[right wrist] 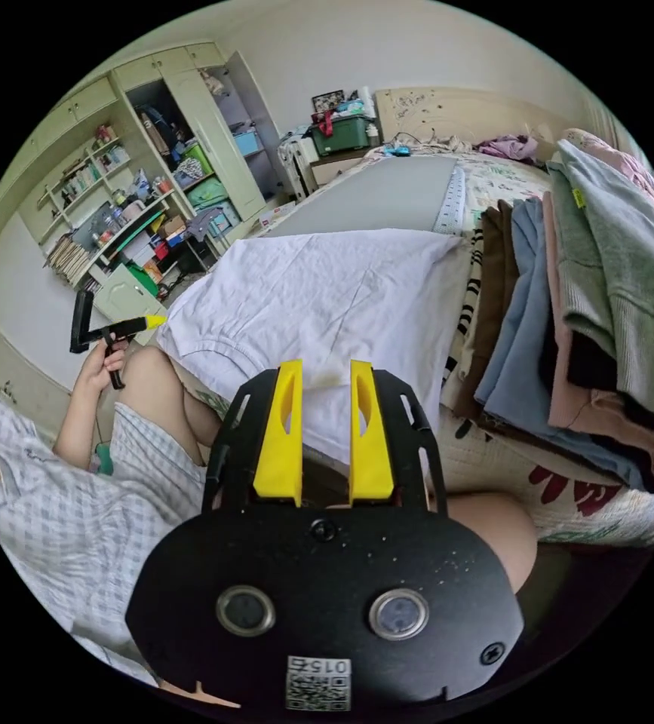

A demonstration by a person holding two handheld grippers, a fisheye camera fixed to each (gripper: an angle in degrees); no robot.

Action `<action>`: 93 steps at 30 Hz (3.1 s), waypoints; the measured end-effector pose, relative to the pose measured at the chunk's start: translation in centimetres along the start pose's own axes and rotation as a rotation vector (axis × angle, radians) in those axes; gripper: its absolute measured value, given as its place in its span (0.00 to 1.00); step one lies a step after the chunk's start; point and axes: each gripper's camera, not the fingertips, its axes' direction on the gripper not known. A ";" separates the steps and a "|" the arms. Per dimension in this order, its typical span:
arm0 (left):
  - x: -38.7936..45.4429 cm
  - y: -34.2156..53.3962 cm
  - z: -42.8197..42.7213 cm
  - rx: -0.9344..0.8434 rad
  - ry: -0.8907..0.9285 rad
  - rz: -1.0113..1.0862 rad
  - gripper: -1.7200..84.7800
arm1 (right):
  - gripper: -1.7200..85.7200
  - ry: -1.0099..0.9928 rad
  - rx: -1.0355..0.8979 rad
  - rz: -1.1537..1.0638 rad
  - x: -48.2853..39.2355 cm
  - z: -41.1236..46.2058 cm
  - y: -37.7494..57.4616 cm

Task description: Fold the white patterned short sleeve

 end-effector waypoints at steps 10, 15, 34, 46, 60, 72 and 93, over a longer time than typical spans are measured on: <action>-2.5 3.6 -0.7 0.153 -0.056 -0.260 0.09 | 0.09 -0.061 0.069 0.190 1.9 -3.4 -2.3; -2.7 3.3 -0.9 0.090 -0.038 -0.191 0.04 | 0.03 -0.059 0.110 0.139 1.5 -6.6 -2.8; -4.6 2.3 -5.7 0.110 -0.013 -0.137 0.07 | 0.04 -0.058 0.109 0.145 10.6 -11.9 -6.6; -11.5 -16.7 1.3 0.014 -0.003 -0.197 0.12 | 0.14 -0.049 -0.062 0.147 28.2 0.2 -32.1; -18.5 -20.8 7.7 -0.021 0.271 -0.331 0.09 | 0.04 -0.051 -0.068 0.208 45.3 17.6 -32.3; -16.8 -22.3 5.8 0.088 0.105 -0.205 0.02 | 0.01 0.130 0.064 0.140 55.0 28.5 -23.8; -16.0 -21.2 3.3 -0.110 -0.039 -0.104 0.08 | 0.04 0.181 0.105 -0.503 44.3 54.4 3.6</action>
